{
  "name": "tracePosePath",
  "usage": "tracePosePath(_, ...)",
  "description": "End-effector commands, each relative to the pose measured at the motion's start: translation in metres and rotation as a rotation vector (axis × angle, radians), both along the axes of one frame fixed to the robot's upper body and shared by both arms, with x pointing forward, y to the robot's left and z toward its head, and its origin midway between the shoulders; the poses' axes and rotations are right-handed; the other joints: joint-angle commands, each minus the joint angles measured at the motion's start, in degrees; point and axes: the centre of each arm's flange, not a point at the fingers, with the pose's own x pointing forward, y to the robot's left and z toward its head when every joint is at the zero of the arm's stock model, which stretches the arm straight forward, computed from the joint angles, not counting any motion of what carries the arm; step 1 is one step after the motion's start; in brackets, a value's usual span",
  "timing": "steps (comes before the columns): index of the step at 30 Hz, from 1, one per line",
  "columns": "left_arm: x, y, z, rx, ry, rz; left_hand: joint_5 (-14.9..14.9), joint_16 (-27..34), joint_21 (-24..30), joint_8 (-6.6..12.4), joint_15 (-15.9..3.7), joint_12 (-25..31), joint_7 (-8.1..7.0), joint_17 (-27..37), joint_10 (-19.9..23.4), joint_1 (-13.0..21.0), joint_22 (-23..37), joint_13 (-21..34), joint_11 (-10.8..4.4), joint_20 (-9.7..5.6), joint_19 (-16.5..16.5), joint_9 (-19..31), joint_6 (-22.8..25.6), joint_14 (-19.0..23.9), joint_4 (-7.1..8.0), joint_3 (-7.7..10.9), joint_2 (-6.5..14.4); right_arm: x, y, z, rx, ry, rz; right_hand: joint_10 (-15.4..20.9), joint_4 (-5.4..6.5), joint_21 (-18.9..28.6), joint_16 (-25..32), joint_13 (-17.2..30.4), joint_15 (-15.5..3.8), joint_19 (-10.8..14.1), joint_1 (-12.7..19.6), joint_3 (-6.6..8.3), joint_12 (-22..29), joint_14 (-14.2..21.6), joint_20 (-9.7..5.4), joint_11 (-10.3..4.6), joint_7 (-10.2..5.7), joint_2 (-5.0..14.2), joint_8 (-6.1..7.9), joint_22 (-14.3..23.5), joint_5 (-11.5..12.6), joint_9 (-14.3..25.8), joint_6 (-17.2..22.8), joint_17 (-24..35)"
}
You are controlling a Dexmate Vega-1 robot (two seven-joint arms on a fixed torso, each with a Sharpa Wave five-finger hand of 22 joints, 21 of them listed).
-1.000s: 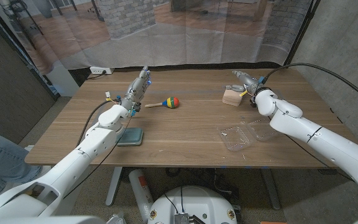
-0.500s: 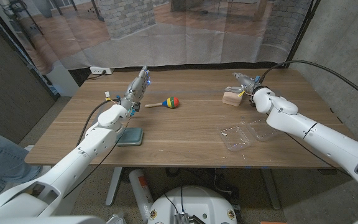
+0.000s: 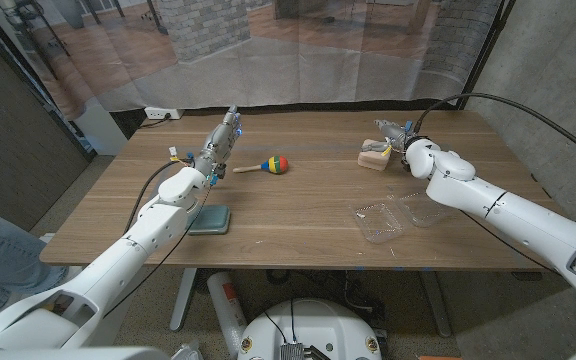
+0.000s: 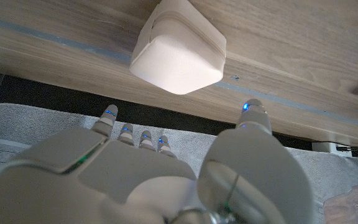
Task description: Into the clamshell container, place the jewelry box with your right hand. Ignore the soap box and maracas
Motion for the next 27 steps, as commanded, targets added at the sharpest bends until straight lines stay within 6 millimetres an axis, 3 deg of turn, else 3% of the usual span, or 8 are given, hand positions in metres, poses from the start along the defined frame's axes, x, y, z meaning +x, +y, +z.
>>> tracePosePath(1,0.001,-0.001,-0.001,0.004,0.011,-0.002,0.11,0.05,-0.24,-0.12,0.33,-0.2,0.05,0.18,0.31,0.61,0.1,0.12,0.11,-0.39,-3.28,0.14,0.16,-0.39,-0.04,-0.28,0.2,0.006,0.0,-0.002,-0.048,0.047,-0.022,-1.05,-0.22,-0.17,0.14,0.24,0.19,0.61,0.86,-0.33,0.08,-0.24,0.03,0.16,0.2,-0.06,-0.03,0.33,0.41,0.29,-2.05,0.15)
tracePosePath(26,0.002,0.003,0.002,0.004,0.013,0.01,-0.02,-0.05,-0.33,-0.28,0.34,-0.34,0.09,0.2,0.29,0.78,0.13,0.13,-0.05,0.1,-3.41,0.15,0.35,-0.46,-0.03,-0.5,0.43,0.021,-0.006,-0.005,-0.102,0.114,-0.072,-1.73,-0.43,0.07,0.47,0.28,0.39,2.51,1.94,-0.59,0.43,0.11,-0.01,0.5,0.65,-0.02,0.25,0.45,1.18,0.32,-3.65,0.14)
tracePosePath(27,0.003,0.003,0.002,0.003,0.013,0.009,-0.02,-0.05,-0.32,-0.29,0.34,-0.34,0.09,0.2,0.3,0.79,0.13,0.13,-0.05,0.12,-3.4,0.15,0.34,-0.47,-0.03,-0.51,0.44,0.021,-0.006,-0.005,-0.109,0.118,-0.075,-1.71,-0.47,0.26,0.51,0.28,0.33,3.75,2.38,-0.78,0.64,0.21,0.03,0.45,0.66,-0.04,0.5,0.48,1.6,0.32,-3.76,0.14)
